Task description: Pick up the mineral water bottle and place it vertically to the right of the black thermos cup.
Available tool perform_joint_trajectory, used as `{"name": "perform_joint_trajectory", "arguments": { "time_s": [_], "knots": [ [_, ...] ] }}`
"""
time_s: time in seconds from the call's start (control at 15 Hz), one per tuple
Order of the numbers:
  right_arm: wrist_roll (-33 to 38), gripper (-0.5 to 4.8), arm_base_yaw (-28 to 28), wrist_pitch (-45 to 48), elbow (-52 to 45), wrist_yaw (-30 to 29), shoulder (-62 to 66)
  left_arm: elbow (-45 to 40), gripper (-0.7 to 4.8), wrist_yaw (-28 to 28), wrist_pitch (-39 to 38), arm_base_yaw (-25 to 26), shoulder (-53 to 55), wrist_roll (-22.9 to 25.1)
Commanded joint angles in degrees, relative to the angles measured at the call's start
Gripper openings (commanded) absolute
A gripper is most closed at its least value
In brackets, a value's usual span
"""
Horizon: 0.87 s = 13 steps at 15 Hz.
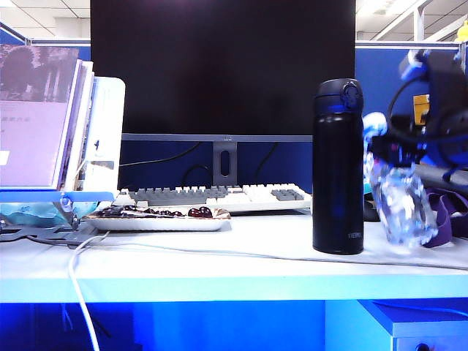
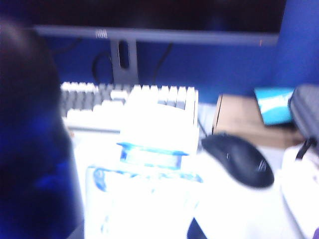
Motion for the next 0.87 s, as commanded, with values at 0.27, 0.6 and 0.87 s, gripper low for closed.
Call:
{"name": "perform_joint_trajectory", "arguments": {
  "time_s": [0.27, 0.6, 0.87],
  "knots": [
    [-0.6, 1.44, -0.1, 4.0, 7.8, 1.2, 1.4, 0.0, -0.03, 0.2, -0.7, 0.0, -0.2, 0.0],
    [-0.7, 1.44, -0.3, 4.0, 14.1, 1.2, 10.4, 0.0, -0.03, 0.2, -0.7, 0.0, -0.2, 0.0],
    [-0.7, 1.44, -0.3, 4.0, 14.9, 1.2, 13.0, 0.0, -0.03, 0.2, -0.7, 0.0, -0.2, 0.0]
  ]
}}
